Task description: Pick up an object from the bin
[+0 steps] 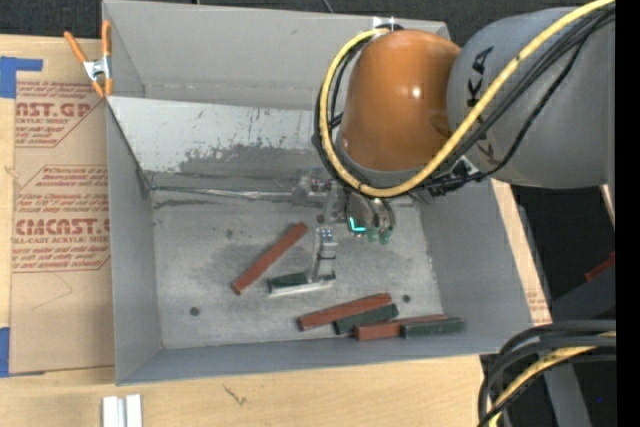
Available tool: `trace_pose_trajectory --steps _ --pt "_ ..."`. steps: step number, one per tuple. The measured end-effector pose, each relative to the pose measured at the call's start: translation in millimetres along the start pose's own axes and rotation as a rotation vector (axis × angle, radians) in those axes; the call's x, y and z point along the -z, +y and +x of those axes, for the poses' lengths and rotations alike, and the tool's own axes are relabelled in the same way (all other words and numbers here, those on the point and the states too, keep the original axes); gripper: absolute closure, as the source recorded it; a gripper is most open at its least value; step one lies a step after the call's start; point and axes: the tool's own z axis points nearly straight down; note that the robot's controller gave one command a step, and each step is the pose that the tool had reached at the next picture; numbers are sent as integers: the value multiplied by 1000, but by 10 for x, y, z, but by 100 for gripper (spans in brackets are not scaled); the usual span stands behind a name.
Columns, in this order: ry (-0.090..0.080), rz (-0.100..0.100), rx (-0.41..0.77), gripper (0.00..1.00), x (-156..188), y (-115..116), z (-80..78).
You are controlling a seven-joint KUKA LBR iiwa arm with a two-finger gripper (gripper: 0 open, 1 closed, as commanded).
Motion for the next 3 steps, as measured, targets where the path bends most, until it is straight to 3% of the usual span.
trace_pose_trajectory --steps 1,2,3 --pt "-5 0 191 100 -1266 44 -162" --pt "-2 -1 191 0 -1331 37 -134" --pt "-9 -1 190 100 -1316 36 -151"
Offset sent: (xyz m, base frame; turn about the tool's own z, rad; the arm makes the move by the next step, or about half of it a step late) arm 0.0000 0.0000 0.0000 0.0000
